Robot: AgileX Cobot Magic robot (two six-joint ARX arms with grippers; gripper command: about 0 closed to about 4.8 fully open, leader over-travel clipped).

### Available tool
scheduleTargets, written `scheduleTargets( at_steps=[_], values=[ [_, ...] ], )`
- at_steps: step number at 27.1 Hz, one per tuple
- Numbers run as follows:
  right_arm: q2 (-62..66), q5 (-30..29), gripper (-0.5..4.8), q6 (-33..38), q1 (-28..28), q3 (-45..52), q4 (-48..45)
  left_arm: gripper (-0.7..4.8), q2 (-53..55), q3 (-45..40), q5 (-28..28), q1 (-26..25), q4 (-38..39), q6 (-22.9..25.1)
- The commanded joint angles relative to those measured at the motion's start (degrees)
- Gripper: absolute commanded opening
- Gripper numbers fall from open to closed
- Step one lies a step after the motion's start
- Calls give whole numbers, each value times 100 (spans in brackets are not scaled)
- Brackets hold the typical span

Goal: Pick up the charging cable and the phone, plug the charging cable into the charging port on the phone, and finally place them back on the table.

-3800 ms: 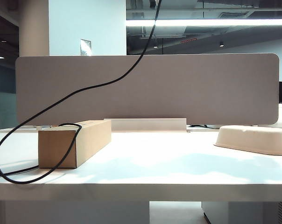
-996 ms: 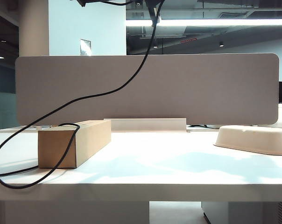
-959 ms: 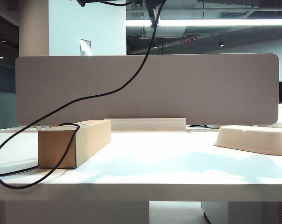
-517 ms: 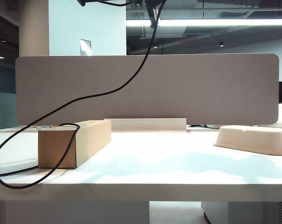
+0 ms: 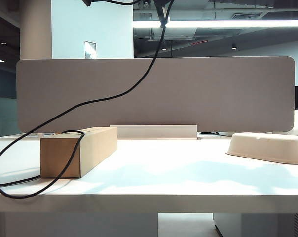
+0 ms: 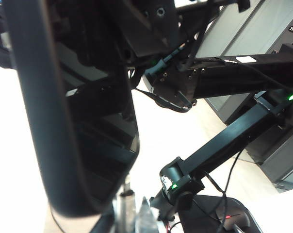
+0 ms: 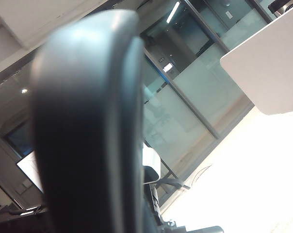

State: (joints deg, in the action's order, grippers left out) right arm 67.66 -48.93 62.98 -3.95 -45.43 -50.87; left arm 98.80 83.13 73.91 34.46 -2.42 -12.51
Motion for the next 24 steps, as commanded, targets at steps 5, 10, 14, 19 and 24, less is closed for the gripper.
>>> scheduleTargets(
  at_steps=[5, 10, 14, 19, 24],
  values=[
    [-33, -13, -6, -22, 0, -50, -157, -6, -33, 37, -260, 7, -164, -13],
    [-33, -98, -7, -22, -33, -48, -120, -6, -33, 35, -428, 13, -507, -291],
    [-33, -118, -7, -31, -227, -48, -120, -6, -33, 35, -431, 15, -964, -671],
    [-33, -317, -7, -44, -389, -48, -98, -6, -33, 35, -420, 15, -1010, -787],
    [-33, -557, -7, -149, -387, -48, 507, -6, -33, 33, -238, 7, -964, -894]
  ],
)
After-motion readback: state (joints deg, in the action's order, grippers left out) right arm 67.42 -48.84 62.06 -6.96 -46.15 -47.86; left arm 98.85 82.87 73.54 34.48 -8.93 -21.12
